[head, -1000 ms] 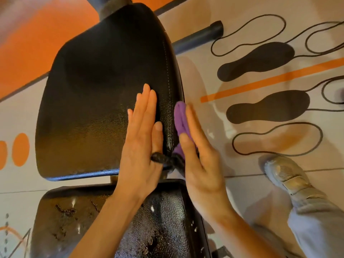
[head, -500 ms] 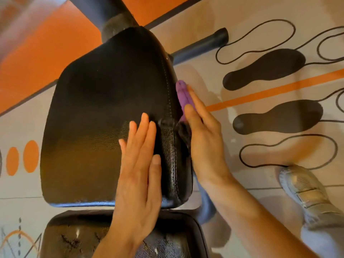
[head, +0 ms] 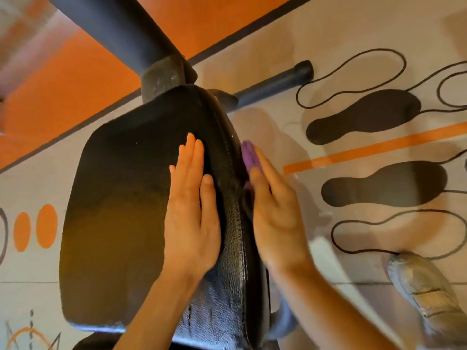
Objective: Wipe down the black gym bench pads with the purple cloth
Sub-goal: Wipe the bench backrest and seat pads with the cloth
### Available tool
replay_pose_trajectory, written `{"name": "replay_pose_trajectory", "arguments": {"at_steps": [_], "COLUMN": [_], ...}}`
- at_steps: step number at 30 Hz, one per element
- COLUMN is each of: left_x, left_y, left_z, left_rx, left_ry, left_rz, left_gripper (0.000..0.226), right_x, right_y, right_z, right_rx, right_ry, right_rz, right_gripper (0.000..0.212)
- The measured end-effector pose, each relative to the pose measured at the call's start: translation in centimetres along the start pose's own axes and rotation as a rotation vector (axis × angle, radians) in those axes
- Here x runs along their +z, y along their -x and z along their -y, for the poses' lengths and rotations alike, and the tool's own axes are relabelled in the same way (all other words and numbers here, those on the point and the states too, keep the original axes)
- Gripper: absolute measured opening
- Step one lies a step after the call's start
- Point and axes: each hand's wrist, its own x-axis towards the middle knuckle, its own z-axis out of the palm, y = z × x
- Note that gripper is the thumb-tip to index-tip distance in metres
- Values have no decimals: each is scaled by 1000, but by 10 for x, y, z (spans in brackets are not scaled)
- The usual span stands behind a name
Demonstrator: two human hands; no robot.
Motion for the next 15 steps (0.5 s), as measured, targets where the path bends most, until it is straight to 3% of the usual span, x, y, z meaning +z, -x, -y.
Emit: {"name": "replay_pose_trajectory", "arguments": {"at_steps": [3, 7, 9, 11, 15], "left_x": [1, 1, 2, 1, -7], "left_y": [-3, -1, -2, -3, -8], "left_z": [0, -3, -4, -5, -7], "left_rx": [-5, -8, -24, -35, -68], "left_ry": [-6, 8, -4, -11, 49], "left_rz": [-14, -2, -7, 8, 66], "left_gripper": [50, 50, 49, 49, 49], "right_x": [0, 7, 11, 7, 10], "right_y": [47, -31, -77, -68, 3], "right_z": [-1, 9, 15, 18, 31], "right_rx": [-162, -42, 147, 204, -6], "right_ry": [360, 66, -57, -132, 167], "right_rz": [54, 66, 40, 59, 51], "right_gripper": [37, 34, 28, 28, 40]}}
